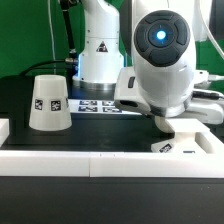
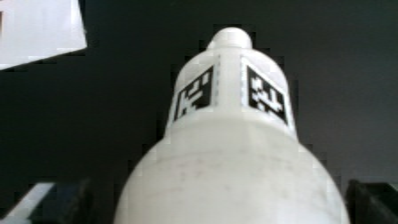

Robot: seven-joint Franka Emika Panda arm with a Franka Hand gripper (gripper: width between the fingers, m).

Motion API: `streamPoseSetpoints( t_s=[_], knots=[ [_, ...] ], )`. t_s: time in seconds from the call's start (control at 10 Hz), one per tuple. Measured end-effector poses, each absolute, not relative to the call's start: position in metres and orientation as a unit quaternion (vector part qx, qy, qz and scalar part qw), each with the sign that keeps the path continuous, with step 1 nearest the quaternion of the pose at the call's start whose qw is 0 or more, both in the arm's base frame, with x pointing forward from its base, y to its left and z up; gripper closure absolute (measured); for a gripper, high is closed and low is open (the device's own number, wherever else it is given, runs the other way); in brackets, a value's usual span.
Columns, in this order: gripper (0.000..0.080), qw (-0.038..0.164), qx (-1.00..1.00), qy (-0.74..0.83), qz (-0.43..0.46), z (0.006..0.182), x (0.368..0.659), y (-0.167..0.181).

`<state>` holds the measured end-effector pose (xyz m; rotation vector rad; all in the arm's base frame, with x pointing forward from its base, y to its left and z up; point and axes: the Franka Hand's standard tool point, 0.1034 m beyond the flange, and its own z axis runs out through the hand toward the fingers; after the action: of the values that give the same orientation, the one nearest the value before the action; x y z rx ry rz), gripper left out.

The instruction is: Assemble lamp

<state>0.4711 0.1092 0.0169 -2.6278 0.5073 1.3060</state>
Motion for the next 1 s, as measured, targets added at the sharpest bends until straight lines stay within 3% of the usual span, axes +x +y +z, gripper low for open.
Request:
streamPoseSetpoints(
  t_s=[0.2,0.3,0.7,0.9,1.0],
  knots=[
    [0.0100,0.082,-0.879,0.171,0.438,0.016,0.470,0.108],
    [0.0217,0.082,-0.879,0.171,0.438,0.016,0.470,0.108],
    [0.0223,0.087,-0.880,0.171,0.435,0.016,0.473,0.099],
    [0.0223,0.091,-0.876,0.176,0.439,0.028,0.480,0.085],
    [0.0223,0.095,-0.872,0.174,0.447,0.044,0.489,0.079]
  ],
)
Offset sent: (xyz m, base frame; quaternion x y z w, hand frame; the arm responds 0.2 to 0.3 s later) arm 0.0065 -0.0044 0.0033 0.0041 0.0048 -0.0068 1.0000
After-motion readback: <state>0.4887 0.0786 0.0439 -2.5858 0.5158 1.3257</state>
